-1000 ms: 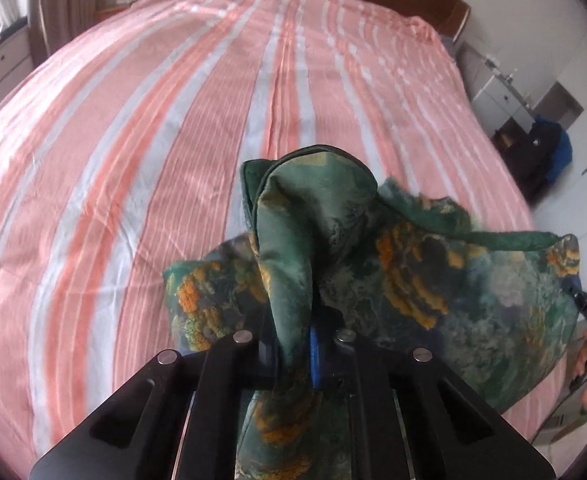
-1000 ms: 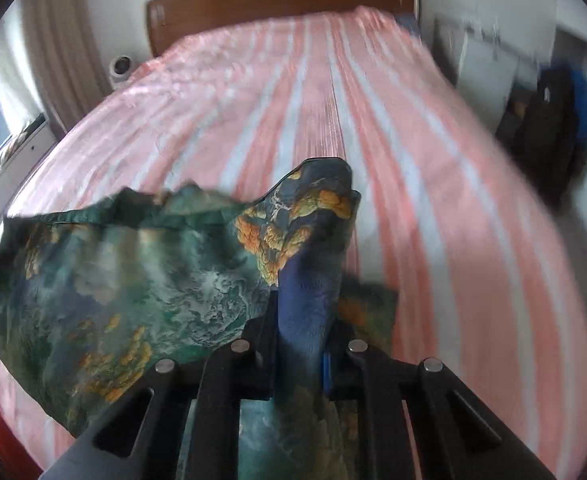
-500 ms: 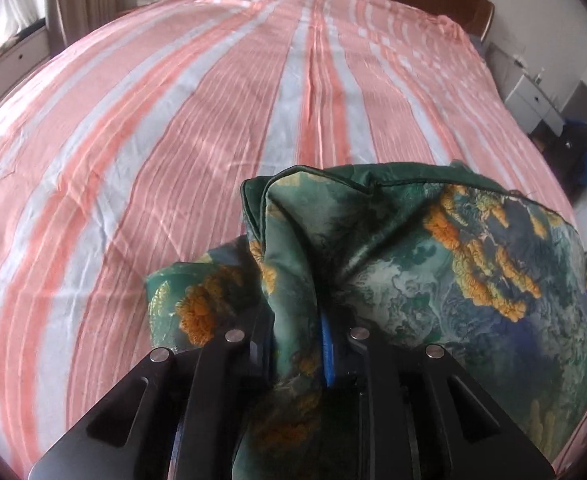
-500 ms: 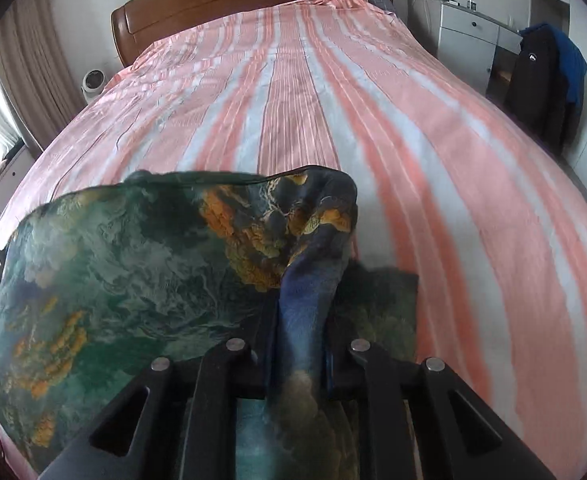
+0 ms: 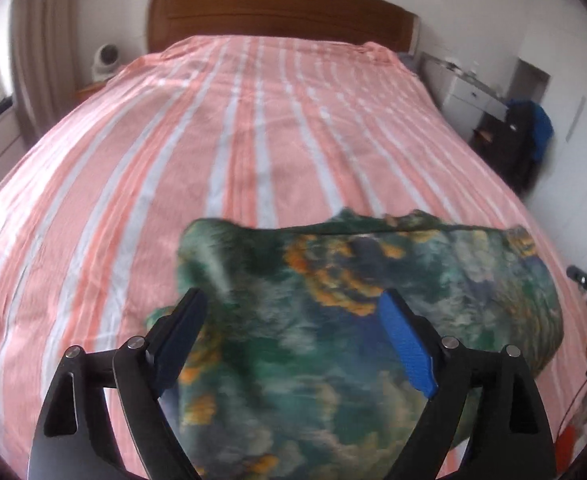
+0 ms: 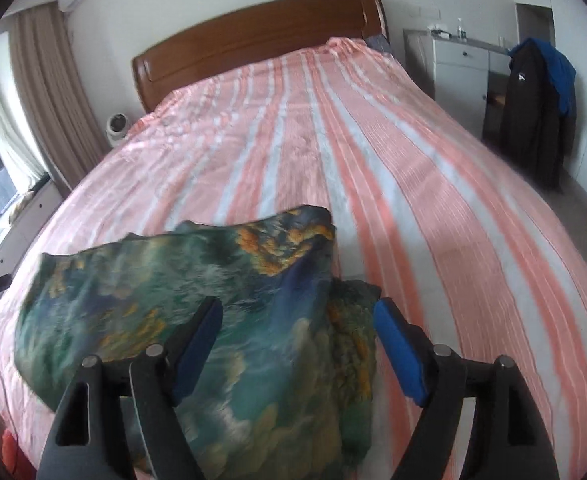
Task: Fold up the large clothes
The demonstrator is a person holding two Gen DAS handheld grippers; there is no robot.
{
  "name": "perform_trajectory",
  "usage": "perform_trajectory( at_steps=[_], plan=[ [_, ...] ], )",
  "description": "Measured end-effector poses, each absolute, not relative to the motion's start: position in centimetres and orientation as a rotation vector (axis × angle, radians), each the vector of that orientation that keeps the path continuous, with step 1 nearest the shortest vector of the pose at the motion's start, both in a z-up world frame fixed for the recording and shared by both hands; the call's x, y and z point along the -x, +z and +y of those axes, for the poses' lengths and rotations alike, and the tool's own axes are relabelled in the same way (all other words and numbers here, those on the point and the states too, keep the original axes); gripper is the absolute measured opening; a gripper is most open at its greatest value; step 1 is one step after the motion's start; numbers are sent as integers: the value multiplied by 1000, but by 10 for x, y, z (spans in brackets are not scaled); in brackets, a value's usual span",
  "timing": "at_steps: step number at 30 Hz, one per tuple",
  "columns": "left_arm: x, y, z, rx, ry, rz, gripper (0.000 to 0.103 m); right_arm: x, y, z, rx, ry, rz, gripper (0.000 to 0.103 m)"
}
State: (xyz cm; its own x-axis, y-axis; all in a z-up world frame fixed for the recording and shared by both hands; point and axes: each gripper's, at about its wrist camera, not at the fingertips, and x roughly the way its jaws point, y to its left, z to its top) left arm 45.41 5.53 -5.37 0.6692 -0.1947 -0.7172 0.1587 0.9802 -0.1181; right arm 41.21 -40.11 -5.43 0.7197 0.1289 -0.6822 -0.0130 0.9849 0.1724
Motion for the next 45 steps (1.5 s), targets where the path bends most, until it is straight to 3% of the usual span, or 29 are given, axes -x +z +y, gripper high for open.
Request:
perform_trajectory(
  at_steps=[4, 7, 11, 16, 29, 45],
  plan=[
    [-474, -50, -38, -127, -300, 811, 93, -390, -44, -386, -220, 135, 747, 81],
    [-501, -77, -91, -218, -263, 863, 93, -367, -45, -373, -278, 199, 743, 81],
    [-501, -124, -118, -291, -238, 950, 83, -330, -50, -354, -257, 260, 732, 81],
    [-442, -124, -119, -319, -296, 870, 92, -285, -68, -351, -211, 256, 729, 82],
    [-325, -125, -115, -304, -453, 904, 93, -229, -131, -331, -215, 189, 785, 82],
    [-284, -129, -63, -140, -283, 970, 97, -222, -160, -349, -333, 167, 824, 82]
  ],
)
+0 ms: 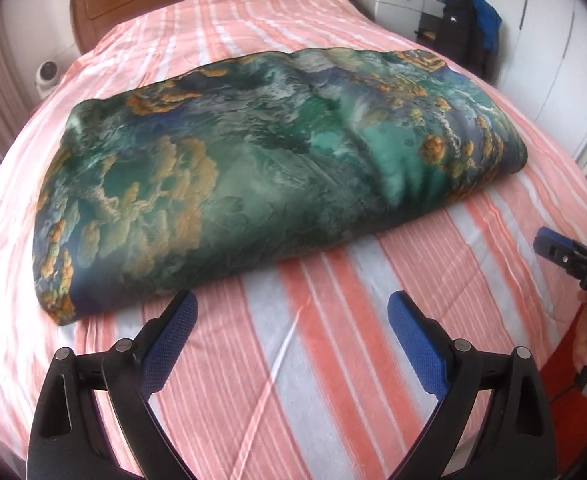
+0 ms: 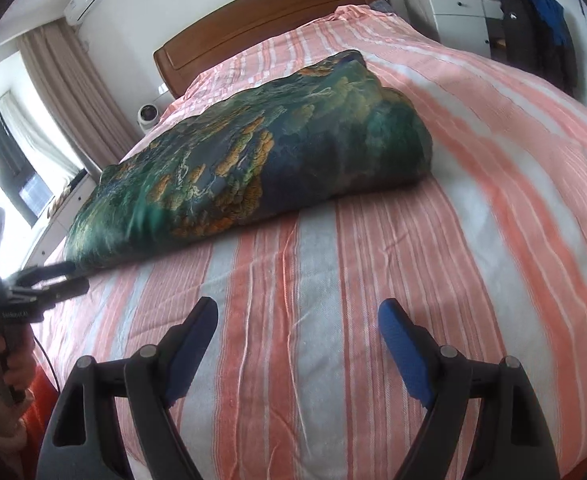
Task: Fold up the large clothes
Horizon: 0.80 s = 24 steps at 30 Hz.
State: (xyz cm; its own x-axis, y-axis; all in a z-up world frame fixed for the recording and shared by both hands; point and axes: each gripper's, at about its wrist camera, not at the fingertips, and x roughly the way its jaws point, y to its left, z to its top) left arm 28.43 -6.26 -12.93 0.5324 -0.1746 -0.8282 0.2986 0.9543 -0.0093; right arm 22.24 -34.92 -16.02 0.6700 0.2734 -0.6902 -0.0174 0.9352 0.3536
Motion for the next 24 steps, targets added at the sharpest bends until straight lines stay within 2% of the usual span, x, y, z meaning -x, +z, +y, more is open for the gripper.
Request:
perform_trajectory(
  at_steps=[7, 10, 13, 15, 17, 19, 21, 23, 24],
  plan=[
    [-298, -82, -71, -68, -330, 818, 98, -236, -147, -400, -560, 130, 767, 82],
    [-305, -72, -103, -147, -383, 749, 100, -252, -138, -436, -725, 81, 703, 87],
    [-319, -86, -142, -230, -490, 753, 101, -272, -142, -458, -881, 89, 690, 89],
    [-339, -110, -163, -260, -522, 842, 101, -289, -147, -460, -957, 145, 697, 93],
    [-358, -138, -173, -259, -518, 932, 101, -313, -160, -457, -1016, 183, 765, 95],
    [-363, -153, -180, -314, -522, 934, 103, -332, -175, -455, -1042, 145, 822, 95],
    [-358, -153, -182, -366, -554, 915, 103, -340, -181, -456, -1084, 136, 801, 80],
    [-357, -140, -169, -303, -624, 942, 101, -344, -168, -448, -1038, 144, 775, 42],
    [-359, -130, -157, -241, -650, 958, 100, -343, -156, -442, -998, 159, 751, 38]
  ],
)
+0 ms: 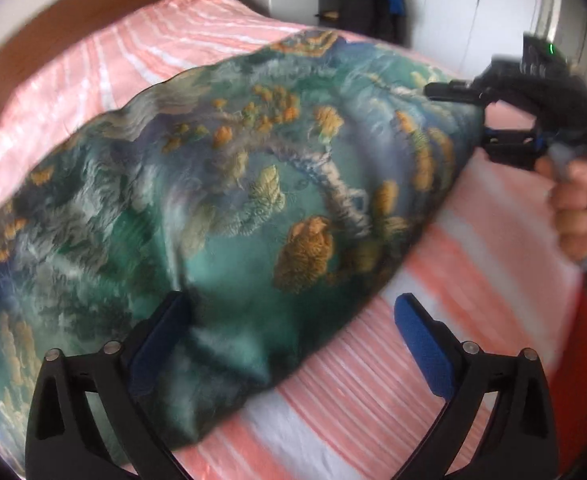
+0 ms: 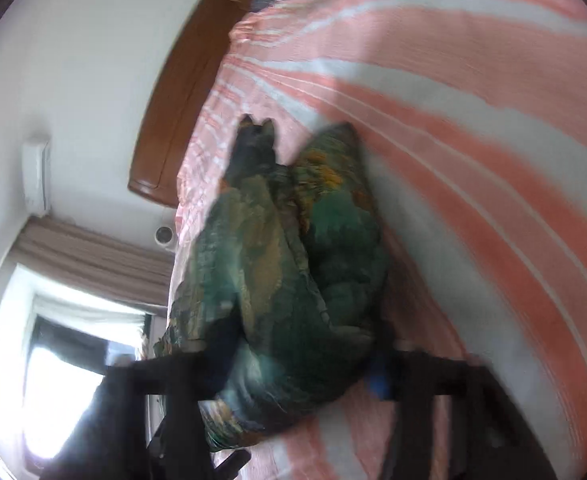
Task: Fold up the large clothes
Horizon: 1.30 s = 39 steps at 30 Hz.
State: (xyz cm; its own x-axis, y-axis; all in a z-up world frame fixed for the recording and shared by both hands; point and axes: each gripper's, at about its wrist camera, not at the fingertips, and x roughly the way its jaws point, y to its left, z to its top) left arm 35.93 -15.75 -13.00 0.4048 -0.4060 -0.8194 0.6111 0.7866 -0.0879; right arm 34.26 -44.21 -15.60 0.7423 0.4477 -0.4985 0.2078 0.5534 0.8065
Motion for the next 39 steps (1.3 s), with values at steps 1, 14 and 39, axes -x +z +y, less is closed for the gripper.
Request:
perform_trajectory(
  at_steps=[1, 14, 39],
  plan=[
    [-364, -118, -140, -151, -671, 970, 100, -341, -140, -434, -950, 176, 724, 35],
    [-418, -12, 48, 478, -818, 892, 101, -330, 6, -147, 6, 542, 545, 31],
    [-436, 1, 30, 72, -576, 1011, 24, -294, 5, -147, -131, 650, 556, 63]
  ],
)
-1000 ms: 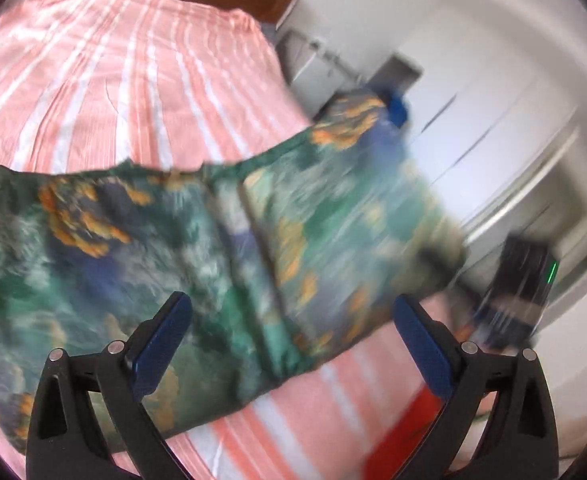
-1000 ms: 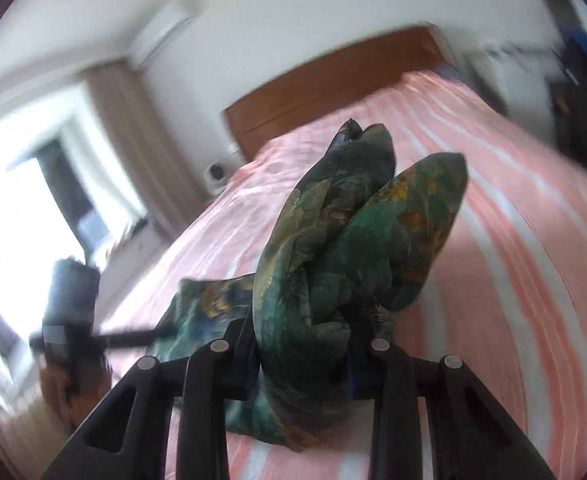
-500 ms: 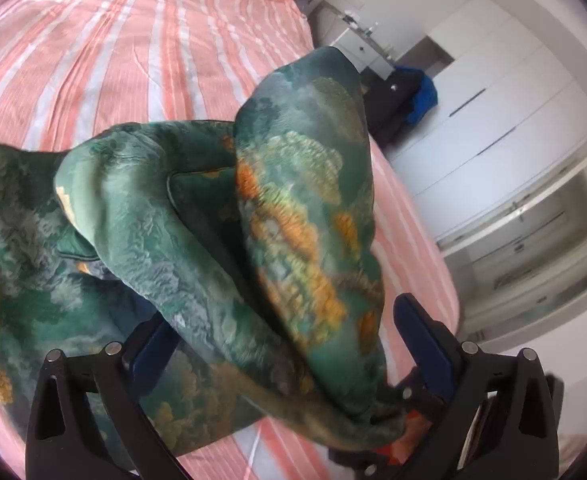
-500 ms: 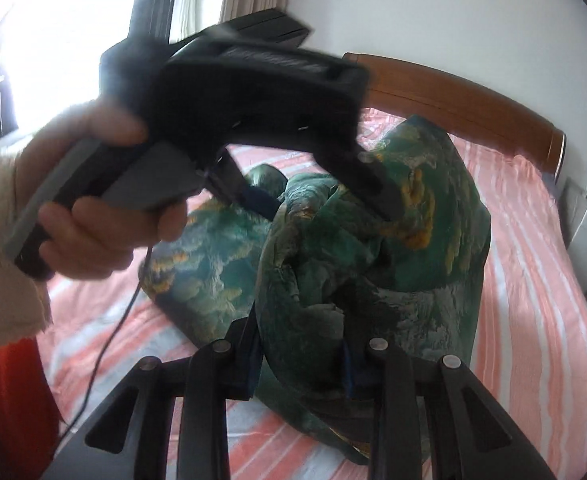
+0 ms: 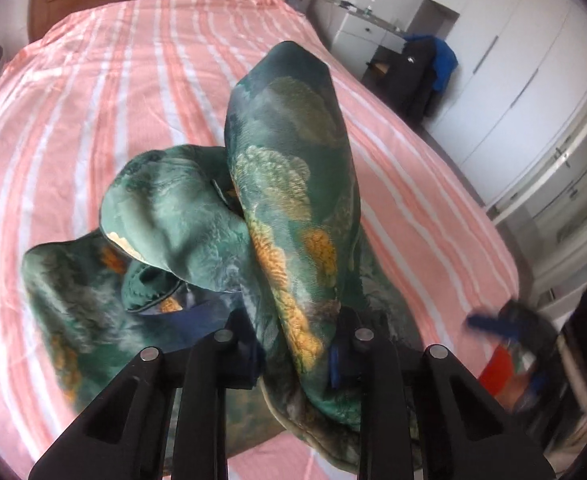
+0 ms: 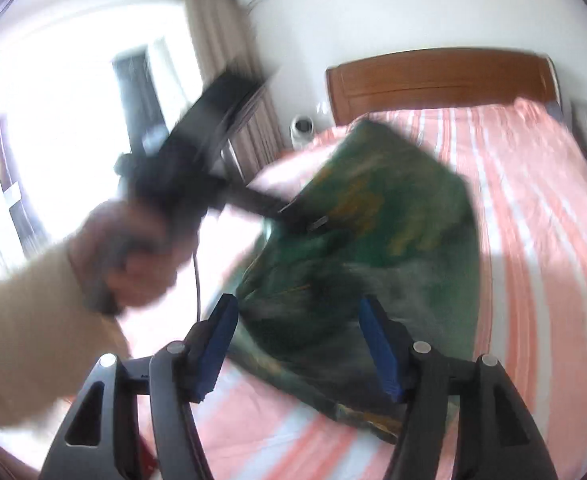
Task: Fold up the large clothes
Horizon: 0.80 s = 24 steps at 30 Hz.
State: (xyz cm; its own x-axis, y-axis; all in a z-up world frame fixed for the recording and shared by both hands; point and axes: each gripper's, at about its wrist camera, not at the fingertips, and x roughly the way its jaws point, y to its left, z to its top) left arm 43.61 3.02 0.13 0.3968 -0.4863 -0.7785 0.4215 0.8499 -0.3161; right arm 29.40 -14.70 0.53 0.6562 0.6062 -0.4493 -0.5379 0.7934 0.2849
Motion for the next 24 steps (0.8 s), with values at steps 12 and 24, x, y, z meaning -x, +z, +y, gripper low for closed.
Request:
perform_trajectory(
  at_steps=[12, 24],
  plan=[
    [-416, -82, 182, 290, -330, 1062, 26, -377, -61, -60, 81, 615, 763, 64],
    [-393, -135, 212, 470, -275, 1031, 35, -358, -113, -3, 291, 560, 808, 68]
  ],
)
